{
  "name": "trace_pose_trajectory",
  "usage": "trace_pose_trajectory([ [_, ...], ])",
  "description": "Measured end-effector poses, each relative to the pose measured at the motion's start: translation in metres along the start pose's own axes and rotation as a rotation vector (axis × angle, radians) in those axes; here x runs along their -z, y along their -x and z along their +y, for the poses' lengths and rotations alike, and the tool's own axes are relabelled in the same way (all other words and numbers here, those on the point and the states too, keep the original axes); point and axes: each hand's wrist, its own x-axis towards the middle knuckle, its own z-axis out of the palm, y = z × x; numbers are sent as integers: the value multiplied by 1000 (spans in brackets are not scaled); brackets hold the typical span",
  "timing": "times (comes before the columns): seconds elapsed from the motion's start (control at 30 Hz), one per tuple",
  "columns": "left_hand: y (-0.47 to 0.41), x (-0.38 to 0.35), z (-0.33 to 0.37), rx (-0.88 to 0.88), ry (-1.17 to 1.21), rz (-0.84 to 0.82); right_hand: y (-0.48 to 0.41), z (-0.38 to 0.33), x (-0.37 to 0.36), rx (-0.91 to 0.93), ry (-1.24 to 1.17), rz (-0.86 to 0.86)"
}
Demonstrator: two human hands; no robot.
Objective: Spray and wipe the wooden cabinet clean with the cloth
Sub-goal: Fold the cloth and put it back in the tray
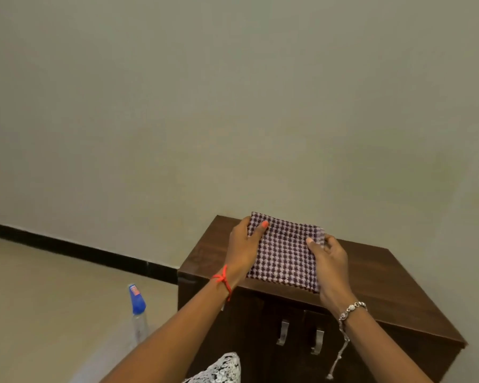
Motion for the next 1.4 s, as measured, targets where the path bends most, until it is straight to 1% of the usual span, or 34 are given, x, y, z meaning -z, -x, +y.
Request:
trace_pose_trajectory([
  [0.13, 8, 38, -16, 24, -9, 100, 4, 15, -35, -75, -12, -92],
  [0.3, 26, 110, -47, 74, -47, 244, 22, 46, -100, -194, -85, -224],
  [0.43, 51, 170, -79, 134, -108, 361, 43, 83, -147, -289, -99, -386],
  [0.53, 73, 214, -106, 176, -145, 394, 63, 118, -176, -374, -95, -503],
  [0.63, 94, 248, -137, 256, -174, 424, 83, 157, -201, -450, -75, -578],
  [0.8, 121, 284, -193, 435, -211, 480, 106, 219, -232, -557, -4, -655],
  [0.93, 125, 306, -231, 524, -297, 445, 125, 261, -246, -600, 63, -697],
  [1.07, 123, 319, -264, 600, -382, 328, 138, 301, -259, -616, 128, -701],
  [1.13, 121, 323, -280, 648, -466, 276, 144, 322, -264, -630, 167, -689],
  [1.23, 117, 325, -295, 647, -558, 218, 151, 344, -268, -624, 228, -681],
  [1.33, 114, 326, -304, 650, -614, 164, 157, 354, -269, -613, 312, -712],
  [1.4, 114, 326, -310, 668, -656, 135, 159, 355, -270, -562, 390, -736],
])
